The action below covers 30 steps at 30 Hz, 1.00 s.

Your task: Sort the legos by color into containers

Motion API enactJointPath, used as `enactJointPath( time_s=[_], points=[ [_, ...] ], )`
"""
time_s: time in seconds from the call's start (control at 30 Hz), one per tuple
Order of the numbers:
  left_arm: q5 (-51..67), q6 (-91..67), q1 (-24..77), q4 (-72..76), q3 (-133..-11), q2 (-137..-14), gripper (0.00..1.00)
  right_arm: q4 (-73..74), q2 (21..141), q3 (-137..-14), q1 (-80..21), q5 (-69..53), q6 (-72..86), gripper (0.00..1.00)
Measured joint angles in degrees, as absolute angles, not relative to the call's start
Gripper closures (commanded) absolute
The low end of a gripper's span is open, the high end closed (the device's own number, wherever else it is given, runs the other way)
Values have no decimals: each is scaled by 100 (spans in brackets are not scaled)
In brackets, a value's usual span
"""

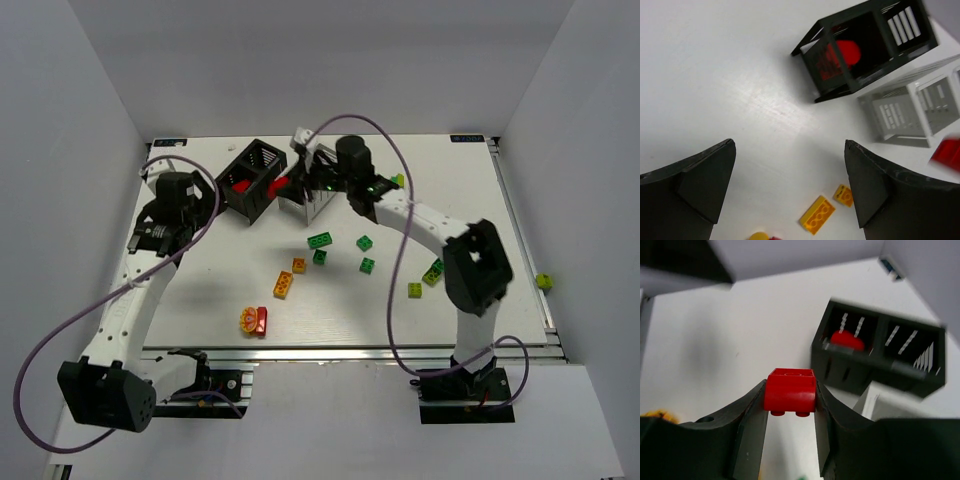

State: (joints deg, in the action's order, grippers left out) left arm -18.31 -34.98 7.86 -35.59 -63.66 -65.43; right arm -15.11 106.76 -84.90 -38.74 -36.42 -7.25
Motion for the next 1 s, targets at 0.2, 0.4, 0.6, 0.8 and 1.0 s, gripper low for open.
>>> enactJointPath(
  time_s=[0.2,0.4,0.6,0.8,1.0],
  points=[
    [-2025,-3524,714,-4023,-5975,-6095,2,-2038,12501,-10728,-4180,-3103,-401,100],
    [-2169,-3540,696,-4248,-5953,-5813,2,-2211,13546,-11826,-4375,-2655,-357,100],
    [-2178,-3760,696,-4342,-5717,-5376,2,-2438,13906,-11907,-4482,-2259,-499,100],
    [-2069,-3970,694,-4359,-5481,-5216,2,-2558,14025,-11926,-4486,-1977,-598,94],
    [-1793,-4119,696,-4383,-5435,-5192,2,-2696,14066,-11948,-4486,-1809,-666,65]
  ],
)
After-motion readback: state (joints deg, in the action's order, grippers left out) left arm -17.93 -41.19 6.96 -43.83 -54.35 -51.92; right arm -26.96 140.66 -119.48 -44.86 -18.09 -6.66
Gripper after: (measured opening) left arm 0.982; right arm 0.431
